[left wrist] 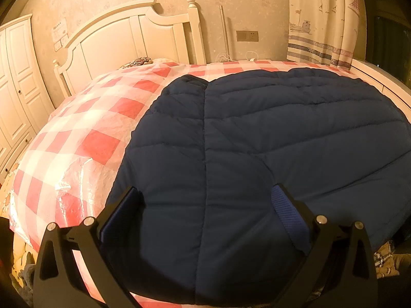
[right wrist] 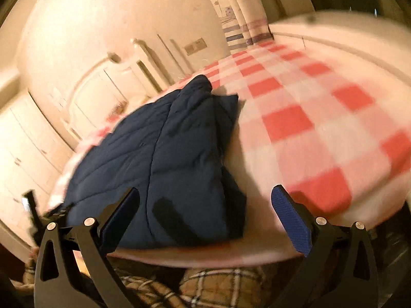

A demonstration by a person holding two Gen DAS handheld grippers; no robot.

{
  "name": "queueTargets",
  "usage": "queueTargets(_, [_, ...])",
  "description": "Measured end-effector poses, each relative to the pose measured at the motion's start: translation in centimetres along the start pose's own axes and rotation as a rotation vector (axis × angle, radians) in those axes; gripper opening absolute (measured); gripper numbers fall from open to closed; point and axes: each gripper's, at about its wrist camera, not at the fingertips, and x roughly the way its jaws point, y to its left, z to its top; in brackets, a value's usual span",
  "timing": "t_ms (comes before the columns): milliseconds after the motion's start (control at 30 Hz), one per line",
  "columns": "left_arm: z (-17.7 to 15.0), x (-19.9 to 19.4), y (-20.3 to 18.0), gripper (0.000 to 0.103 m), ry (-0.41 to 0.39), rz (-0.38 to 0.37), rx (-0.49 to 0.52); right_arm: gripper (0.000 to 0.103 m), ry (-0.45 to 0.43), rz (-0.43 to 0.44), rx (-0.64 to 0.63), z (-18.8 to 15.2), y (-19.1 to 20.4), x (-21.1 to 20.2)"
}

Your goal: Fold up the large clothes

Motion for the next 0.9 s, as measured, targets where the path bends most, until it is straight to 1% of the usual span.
queueTargets(33, [0.0,0.0,0.0,0.101,-0.001,-0.001,0.000,0.097,-0.029,0.005,-0.007,-0.4,0.0,-0.4])
queueTargets(100, [0.0,0.0,0.1,0.101,0.000,0.004,0.001,0.097,-0.040,0.017,-0.015,-0.7,0.1,-0.5])
queueTargets(200, [0.2,0.1,0.2,0.101,0.004,0.004,0.002,0.097,-0.021,0.084,0.012,-0.7,0.2,0.1])
queueTargets(267, [0.2,0.1,0.2,0.101,0.003,0.006,0.003,0.097,-0.013,0.075,0.005,-0.7,0.8,0.4])
queueTargets(300, [0.2,0.1,0.2,0.101,0.003,0.006,0.003,0.097,-0.001,0.068,0.001,-0.8,1.2,0.6])
queueTargets(367, [0.2,0.1,0.2,0.101,0.003,0.005,0.002,0.097,0.046,0.122,0.029,-1.3,2.1,1.0])
queueTargets(467, [0.1,0.1,0.0,0.101,-0.001,0.009,0.000,0.097,0.080,0.176,0.040,-2.0,3.2,1.6])
queueTargets(533, [0.1,0.1,0.0,0.101,-0.004,0.009,0.001,0.097,0.076,0.153,0.017,-1.4,4.1,2.6])
queueTargets(600, [0.0,0.2,0.1,0.101,-0.009,0.005,0.001,0.097,0.090,0.137,0.036,-0.3,4.5,4.3])
queueTargets(667, [0.0,0.3,0.2,0.101,-0.010,0.000,0.005,0.098,0.099,0.105,0.082,1.0,4.6,5.8])
queueTargets(733, [0.2,0.3,0.3,0.101,-0.001,-0.009,0.011,0.099,0.090,0.016,0.149,2.5,5.0,7.2])
queueTargets(767, [0.4,0.2,0.3,0.101,0.008,-0.008,0.010,0.099,0.089,0.003,0.175,2.9,5.2,7.9])
queueTargets(800, [0.7,0.0,0.3,0.101,0.015,0.003,0.013,0.099,0.063,-0.007,0.211,3.2,5.3,8.5])
queueTargets(833, [1.3,-0.6,0.2,0.099,0.009,0.012,0.021,0.094,0.042,-0.006,0.217,3.3,5.3,8.6])
queueTargets(867, [1.6,-1.3,-0.2,0.099,-0.007,0.004,0.026,0.073,-0.002,-0.006,0.200,3.3,5.3,8.2])
queueTargets(900, [2.3,-2.0,-0.6,0.099,-0.029,-0.014,0.033,0.061,-0.032,-0.001,0.185,3.2,5.2,8.0])
